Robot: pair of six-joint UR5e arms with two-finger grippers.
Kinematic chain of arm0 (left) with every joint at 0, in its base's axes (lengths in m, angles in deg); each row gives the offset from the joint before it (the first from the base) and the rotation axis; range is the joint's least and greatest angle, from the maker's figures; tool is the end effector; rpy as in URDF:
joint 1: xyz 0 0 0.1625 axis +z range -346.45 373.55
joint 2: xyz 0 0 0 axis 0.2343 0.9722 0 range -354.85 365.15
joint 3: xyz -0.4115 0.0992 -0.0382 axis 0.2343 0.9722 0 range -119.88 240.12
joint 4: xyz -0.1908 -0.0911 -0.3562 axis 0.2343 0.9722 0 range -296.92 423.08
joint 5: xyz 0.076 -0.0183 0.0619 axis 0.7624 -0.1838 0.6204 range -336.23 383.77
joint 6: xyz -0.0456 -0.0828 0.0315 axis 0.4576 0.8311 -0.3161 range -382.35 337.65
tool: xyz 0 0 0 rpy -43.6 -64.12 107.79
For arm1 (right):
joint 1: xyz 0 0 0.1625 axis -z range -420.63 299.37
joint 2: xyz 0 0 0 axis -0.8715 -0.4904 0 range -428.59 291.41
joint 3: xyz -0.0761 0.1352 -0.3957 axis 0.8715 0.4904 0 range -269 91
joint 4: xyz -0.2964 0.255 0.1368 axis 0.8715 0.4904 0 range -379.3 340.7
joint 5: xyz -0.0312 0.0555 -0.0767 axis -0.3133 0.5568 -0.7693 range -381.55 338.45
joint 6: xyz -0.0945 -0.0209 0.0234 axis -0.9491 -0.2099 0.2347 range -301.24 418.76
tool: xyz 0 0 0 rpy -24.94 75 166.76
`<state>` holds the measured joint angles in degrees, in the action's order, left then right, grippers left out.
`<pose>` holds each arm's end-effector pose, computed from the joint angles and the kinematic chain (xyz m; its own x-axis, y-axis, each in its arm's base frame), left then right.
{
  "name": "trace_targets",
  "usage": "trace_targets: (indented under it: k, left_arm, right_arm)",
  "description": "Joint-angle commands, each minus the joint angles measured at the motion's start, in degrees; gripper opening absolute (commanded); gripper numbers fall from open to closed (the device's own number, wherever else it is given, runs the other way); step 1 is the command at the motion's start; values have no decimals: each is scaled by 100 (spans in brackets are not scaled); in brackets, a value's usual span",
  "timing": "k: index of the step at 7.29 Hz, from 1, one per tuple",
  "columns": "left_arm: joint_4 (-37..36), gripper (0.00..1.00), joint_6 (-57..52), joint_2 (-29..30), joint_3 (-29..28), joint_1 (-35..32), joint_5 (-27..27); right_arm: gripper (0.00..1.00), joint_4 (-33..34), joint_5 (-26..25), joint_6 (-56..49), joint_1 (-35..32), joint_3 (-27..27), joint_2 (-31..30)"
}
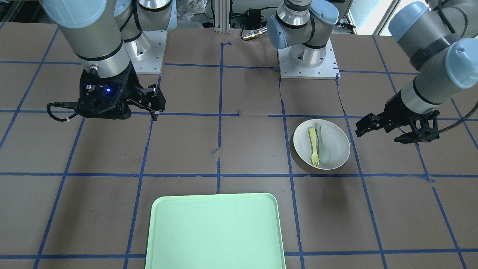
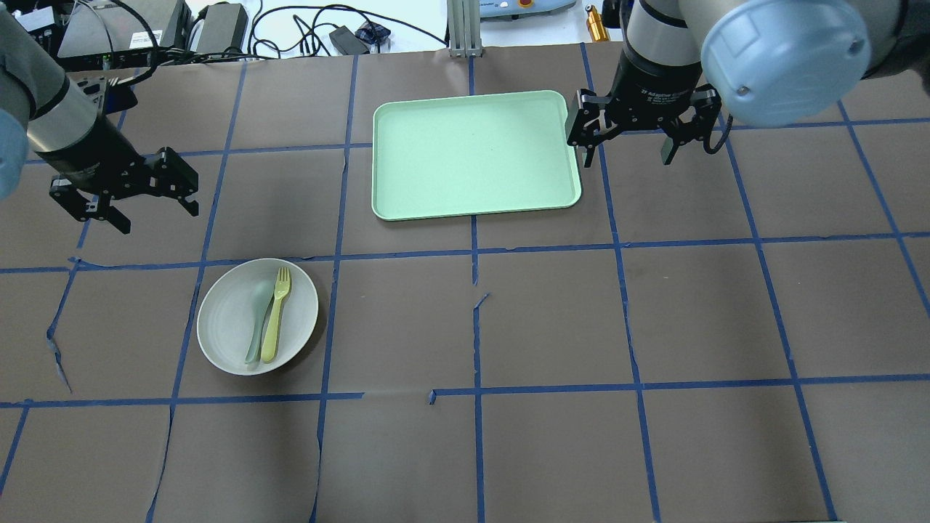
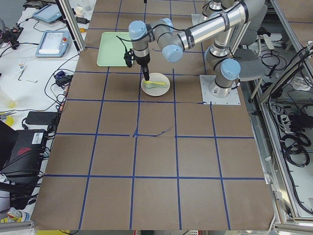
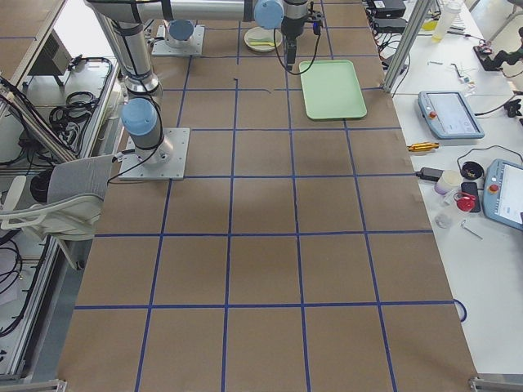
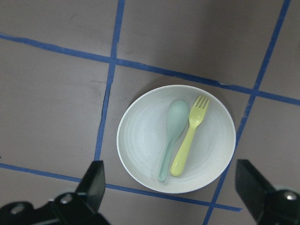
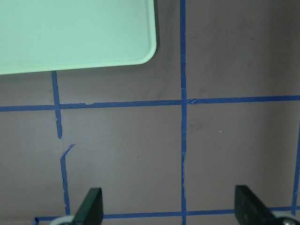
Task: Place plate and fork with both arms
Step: 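Move the left gripper down to the rim of the white plate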
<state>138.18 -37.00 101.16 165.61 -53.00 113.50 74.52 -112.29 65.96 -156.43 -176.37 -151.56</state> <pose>0.0751 -0.5091 0.3310 -0.9874 -0.1548 0.0337 -0.1503 0.9825 0.1101 0.1860 -0.5256 0.4537 -0.9996 0.0243 0.0141 0.0245 0.9997 0.0085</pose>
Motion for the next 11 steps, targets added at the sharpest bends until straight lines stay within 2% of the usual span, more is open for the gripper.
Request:
trace_targets:
  k: [1,2,3,5,8,9,10,11]
  left_arm:
    - [-1360,100,-837,276,986,344,-8]
    - [-1549,96,-828,435,1164,345,-78]
    - [-1542,85,-1011,610,1210,345,-227]
    - [-1524,82,-1583,831,1210,345,-176]
    - [-1506,61,-1759,1007,1201,345,-106]
    - [-1506,41,-1777,1016,1193,345,-88]
    - [-1472,13,-1778,1042,1192,345,-96]
    - [-1463,0,-1838,1043,1158,345,-96]
  right_arm:
    - [100,14,-5,1,0,-17,0]
    - [100,-3,-13,-7,0,-17,9]
    - [100,-4,-13,-8,0,-17,9]
    - [100,-12,-5,10,0,-26,9]
    - [100,-4,-4,10,0,-26,18]
    - [100,-4,4,10,0,-26,18]
    - [100,-12,4,10,0,-26,18]
    - [100,-12,-4,10,0,-35,18]
